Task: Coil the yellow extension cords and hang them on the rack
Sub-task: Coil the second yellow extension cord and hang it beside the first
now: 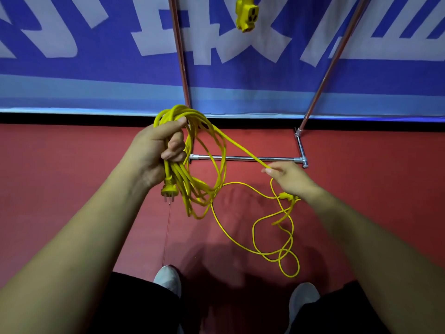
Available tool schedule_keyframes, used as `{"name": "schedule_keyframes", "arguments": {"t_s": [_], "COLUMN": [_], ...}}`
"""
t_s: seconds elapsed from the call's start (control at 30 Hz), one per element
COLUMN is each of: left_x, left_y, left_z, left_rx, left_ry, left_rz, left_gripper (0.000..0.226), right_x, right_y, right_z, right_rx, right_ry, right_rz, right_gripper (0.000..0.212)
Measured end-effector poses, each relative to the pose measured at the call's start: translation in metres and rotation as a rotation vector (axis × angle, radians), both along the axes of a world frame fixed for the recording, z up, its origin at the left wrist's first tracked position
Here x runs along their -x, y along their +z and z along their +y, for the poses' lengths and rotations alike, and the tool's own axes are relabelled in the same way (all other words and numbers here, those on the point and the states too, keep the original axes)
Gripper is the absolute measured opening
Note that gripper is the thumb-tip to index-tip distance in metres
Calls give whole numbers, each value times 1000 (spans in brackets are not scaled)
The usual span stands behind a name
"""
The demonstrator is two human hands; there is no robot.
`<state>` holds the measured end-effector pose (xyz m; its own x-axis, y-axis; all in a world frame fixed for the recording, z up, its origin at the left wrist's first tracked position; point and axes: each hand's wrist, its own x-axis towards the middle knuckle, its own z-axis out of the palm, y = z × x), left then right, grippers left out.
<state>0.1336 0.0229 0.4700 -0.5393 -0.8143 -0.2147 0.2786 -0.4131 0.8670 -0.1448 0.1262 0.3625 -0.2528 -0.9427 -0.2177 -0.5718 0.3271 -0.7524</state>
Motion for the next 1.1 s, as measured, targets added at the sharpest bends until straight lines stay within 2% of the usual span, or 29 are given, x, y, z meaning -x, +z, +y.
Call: {"name": "schedule_keyframes", "arguments": {"t_s": [0.07, 0.17, 0.23, 0.33, 0.43, 0.53, 0.6, 0.67, 0.73, 0.83, 0.93, 1.0, 1.1], "left_x": [0, 3, 2, -1, 4, 12, 16, 22, 26, 29, 29, 29, 29], "left_y": [-5, -4, -1, 3, 4, 1, -5, -11, -17, -22, -15, -14, -16], "left_z": [-1, 2, 1, -2, 3, 11, 14, 21, 31, 41, 41, 37, 33], "left_rx": [3, -68, -120, -167, -97, -25, -18, 32, 115, 233, 234, 150, 38], "left_ry": [5, 27, 67, 138, 144, 118, 67, -47, -203, -381, -391, -302, -201], "left_rz": [-39, 16, 113, 218, 83, -29, -60, -127, -231, -349, -306, -213, -112], "left_gripper": [24, 23, 20, 26, 43, 22, 23, 28, 25, 28, 18, 18, 17], "right_x": [1, -6, -11, -11, -11, -22, -34, -47, -57, -58, -40, -22, 2], "right_y": [-5, -10, -9, -5, -4, 10, 37, 67, 90, 107, 104, 95, 73], "right_z": [1, 3, 3, 5, 4, 1, 3, 9, 16, 17, 8, 6, 12], "right_rx": [-154, -302, -262, -211, -242, -213, -174, -111, -53, 54, 154, 111, -126], "right_ry": [-11, -33, -100, -188, -79, 87, 337, 525, 563, 482, 320, 275, 339], "right_rz": [99, -7, -112, -223, -3, 227, 331, 251, 39, -319, -501, -493, -339], "right_gripper": [20, 19, 11, 17, 21, 12, 12, 14, 16, 18, 12, 6, 6]}}
